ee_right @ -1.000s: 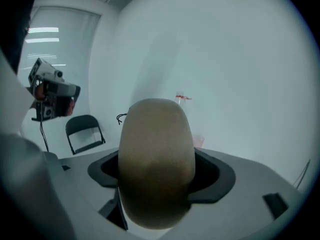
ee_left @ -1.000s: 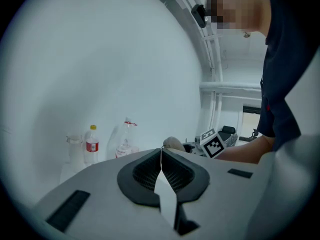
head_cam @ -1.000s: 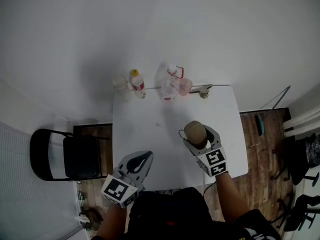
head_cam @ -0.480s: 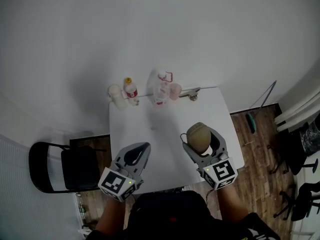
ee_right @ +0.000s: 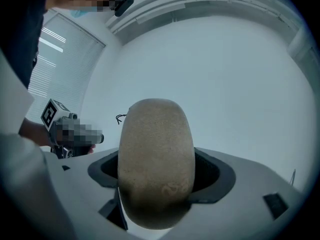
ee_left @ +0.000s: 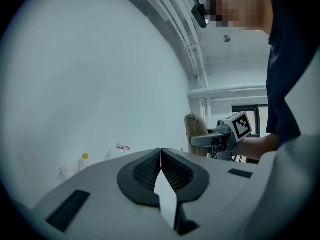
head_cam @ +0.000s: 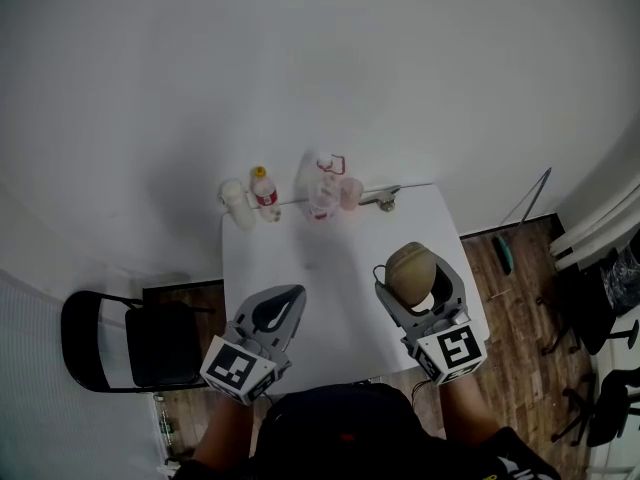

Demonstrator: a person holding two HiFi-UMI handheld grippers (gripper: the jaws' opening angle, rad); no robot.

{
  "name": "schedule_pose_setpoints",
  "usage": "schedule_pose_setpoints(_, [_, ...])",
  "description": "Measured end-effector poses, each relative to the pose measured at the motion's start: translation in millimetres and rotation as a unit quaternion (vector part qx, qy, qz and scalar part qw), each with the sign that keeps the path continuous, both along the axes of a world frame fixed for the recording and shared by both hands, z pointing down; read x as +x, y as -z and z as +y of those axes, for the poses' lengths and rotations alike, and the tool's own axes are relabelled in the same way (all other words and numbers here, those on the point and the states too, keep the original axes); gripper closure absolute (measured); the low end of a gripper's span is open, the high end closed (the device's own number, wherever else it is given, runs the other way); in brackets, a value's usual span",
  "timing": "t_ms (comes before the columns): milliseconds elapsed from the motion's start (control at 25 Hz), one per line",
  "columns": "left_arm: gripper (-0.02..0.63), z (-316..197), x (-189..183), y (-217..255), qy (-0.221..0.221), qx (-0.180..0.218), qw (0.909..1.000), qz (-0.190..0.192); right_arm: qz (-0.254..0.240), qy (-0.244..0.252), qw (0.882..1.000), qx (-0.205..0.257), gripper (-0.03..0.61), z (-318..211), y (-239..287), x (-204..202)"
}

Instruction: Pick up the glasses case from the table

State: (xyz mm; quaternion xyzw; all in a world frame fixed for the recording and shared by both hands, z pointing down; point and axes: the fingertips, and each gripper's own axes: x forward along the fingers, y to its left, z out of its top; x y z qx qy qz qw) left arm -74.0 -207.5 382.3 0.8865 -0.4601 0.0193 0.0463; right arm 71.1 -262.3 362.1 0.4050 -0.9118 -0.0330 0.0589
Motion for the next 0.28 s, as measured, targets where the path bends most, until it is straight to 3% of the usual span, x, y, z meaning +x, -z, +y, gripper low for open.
schedule_pose_setpoints(280, [0.592, 2.8, -0.3, -3.0, 0.001, 0.0, 1.0, -0.004, -0.005, 0.01, 1.0, 0.003, 0.189, 0.8, 2.1, -4.5])
